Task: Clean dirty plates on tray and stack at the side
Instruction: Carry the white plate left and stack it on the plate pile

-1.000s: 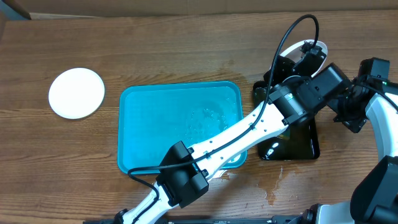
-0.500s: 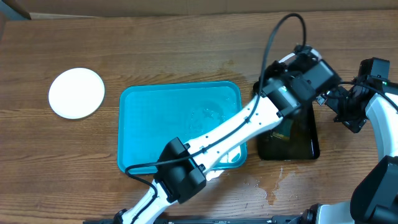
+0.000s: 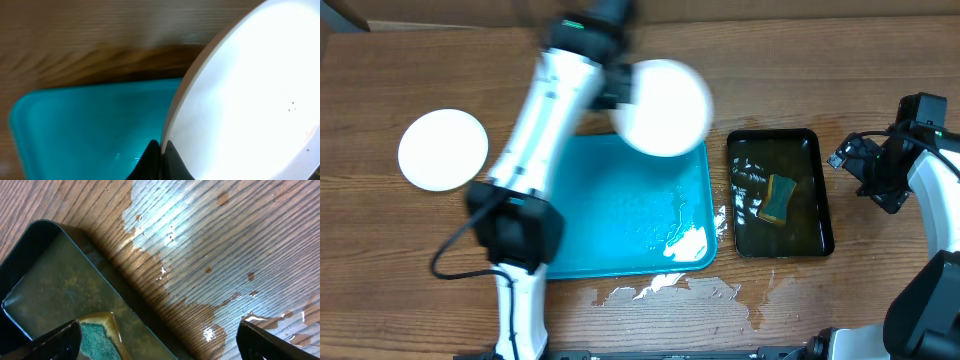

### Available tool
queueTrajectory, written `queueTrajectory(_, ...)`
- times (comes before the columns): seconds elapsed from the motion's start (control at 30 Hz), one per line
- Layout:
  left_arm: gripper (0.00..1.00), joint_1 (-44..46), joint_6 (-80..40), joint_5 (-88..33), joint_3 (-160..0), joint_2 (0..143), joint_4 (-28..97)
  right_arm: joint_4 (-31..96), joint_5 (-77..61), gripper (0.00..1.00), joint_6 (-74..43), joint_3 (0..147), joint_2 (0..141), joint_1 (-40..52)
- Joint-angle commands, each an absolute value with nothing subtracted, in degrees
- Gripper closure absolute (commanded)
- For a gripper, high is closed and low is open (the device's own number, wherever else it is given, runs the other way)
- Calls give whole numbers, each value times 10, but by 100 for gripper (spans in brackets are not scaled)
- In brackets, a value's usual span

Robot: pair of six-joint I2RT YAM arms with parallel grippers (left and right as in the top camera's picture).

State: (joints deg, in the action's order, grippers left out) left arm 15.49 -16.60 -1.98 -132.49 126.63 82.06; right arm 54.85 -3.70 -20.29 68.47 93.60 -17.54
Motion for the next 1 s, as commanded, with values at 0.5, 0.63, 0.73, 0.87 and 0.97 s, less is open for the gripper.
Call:
queueTrajectory(0.5, 96, -355, -238, 22, -1314, 1244, 860, 545, -39, 0, -199, 698, 933, -176)
queueTrajectory(0.63, 96, -393, -238, -2, -1280, 1244, 834, 545, -39, 0, -199, 698, 933, -176)
queueTrajectory(0.73, 96, -403, -233, -16, -1240, 1244, 804, 545, -39, 0, -199, 698, 933, -176)
queueTrajectory(0.87, 96, -403, -230, -40, -1192, 1244, 766, 545, -39, 0, -199, 698, 933, -176)
queueTrajectory(0.97, 96, -401, -207, -89, -1165, 1244, 739, 545, -39, 0, -199, 698, 933, -176)
